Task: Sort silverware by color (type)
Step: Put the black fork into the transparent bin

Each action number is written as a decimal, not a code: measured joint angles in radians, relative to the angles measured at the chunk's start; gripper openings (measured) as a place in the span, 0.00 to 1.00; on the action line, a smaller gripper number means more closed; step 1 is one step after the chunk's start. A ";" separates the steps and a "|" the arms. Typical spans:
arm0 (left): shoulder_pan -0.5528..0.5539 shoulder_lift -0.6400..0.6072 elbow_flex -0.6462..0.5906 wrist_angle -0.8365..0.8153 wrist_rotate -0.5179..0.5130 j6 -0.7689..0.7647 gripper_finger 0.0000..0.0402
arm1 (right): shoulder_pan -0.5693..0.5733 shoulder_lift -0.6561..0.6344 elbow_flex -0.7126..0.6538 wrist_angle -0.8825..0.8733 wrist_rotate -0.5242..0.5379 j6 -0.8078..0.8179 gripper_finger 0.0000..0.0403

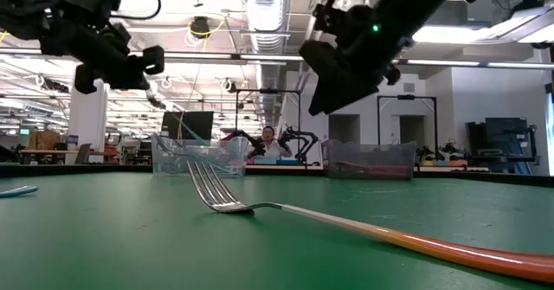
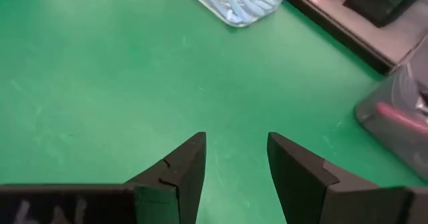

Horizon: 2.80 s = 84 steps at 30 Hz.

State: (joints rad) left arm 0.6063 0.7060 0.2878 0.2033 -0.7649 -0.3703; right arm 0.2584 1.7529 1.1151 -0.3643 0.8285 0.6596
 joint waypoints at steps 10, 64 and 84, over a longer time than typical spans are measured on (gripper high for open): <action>0.045 0.169 0.000 0.130 0.193 0.038 0.00 | 0.001 -0.010 -0.045 0.069 0.000 -0.001 0.46; -1.554 0.763 0.304 -0.388 0.374 -0.947 0.23 | 0.085 0.000 -0.044 0.241 -0.352 -0.038 0.46; -1.495 0.944 0.557 -0.695 0.475 -1.021 0.23 | 0.072 0.000 -0.043 0.245 -0.354 -0.039 0.46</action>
State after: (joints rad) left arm -0.8886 1.6502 0.8448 -0.4916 -0.2899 -1.3910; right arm 0.3302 1.7527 1.0721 -0.1190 0.4747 0.6209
